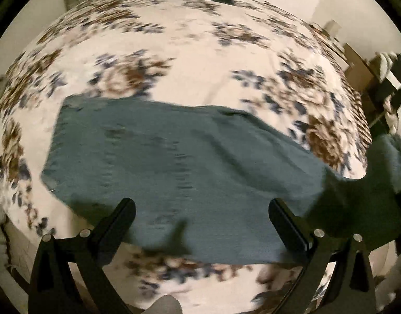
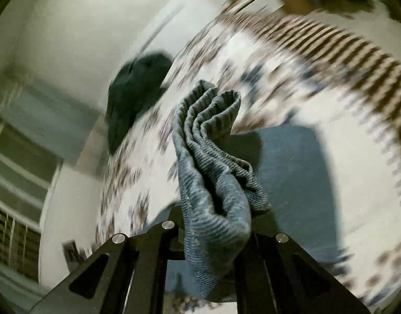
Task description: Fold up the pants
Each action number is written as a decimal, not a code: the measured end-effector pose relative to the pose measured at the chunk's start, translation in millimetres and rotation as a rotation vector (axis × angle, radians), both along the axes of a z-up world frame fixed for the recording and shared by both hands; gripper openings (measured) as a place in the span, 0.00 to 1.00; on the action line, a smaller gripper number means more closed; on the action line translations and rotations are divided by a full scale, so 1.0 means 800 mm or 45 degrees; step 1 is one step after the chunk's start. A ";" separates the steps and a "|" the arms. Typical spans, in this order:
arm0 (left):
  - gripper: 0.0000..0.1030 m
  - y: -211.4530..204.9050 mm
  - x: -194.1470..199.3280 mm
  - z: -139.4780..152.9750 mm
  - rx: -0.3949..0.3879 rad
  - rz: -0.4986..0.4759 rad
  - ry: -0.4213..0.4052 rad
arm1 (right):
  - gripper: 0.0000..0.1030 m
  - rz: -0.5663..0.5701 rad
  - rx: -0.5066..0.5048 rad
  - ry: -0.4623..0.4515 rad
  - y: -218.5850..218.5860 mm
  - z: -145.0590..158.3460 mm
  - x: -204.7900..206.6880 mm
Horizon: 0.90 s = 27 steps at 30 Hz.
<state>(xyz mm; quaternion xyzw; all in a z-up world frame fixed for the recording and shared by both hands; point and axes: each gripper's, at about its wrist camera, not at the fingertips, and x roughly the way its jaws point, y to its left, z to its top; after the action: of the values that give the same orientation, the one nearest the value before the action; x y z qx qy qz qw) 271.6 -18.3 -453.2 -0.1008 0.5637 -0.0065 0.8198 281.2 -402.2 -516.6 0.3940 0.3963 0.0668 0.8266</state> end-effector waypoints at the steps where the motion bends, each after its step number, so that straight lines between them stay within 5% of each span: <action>1: 1.00 0.015 -0.003 -0.004 0.002 0.019 0.005 | 0.09 0.065 -0.009 0.021 0.037 -0.014 0.009; 5: 1.00 0.067 -0.017 -0.017 -0.016 0.076 -0.013 | 0.09 0.278 -0.067 0.125 0.161 -0.082 0.040; 8: 1.00 0.101 -0.024 -0.033 -0.006 0.120 -0.011 | 0.10 0.462 -0.240 0.230 0.252 -0.137 0.053; 10: 1.00 0.121 -0.025 -0.043 -0.016 0.153 0.012 | 0.25 0.527 -0.341 0.340 0.290 -0.167 0.062; 13: 1.00 0.135 -0.023 -0.042 -0.042 0.169 0.004 | 0.57 0.616 -0.235 0.370 0.301 -0.161 0.065; 17: 1.00 0.128 -0.008 -0.035 -0.099 0.142 -0.019 | 0.68 0.561 -0.052 0.349 0.255 -0.127 0.043; 21: 1.00 0.093 0.015 -0.044 -0.184 0.075 0.005 | 0.68 0.418 -0.288 0.450 0.185 -0.115 0.024; 27: 0.99 0.014 0.057 -0.098 -0.105 -0.085 0.070 | 0.68 0.224 -0.438 0.657 0.112 -0.142 0.044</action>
<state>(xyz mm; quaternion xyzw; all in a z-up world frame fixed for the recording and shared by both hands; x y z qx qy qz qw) 317.4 -6.8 -531.7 -0.1157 0.5882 -0.0542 0.7985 316.5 -312.9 -630.5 0.2164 0.6309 -0.0320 0.7444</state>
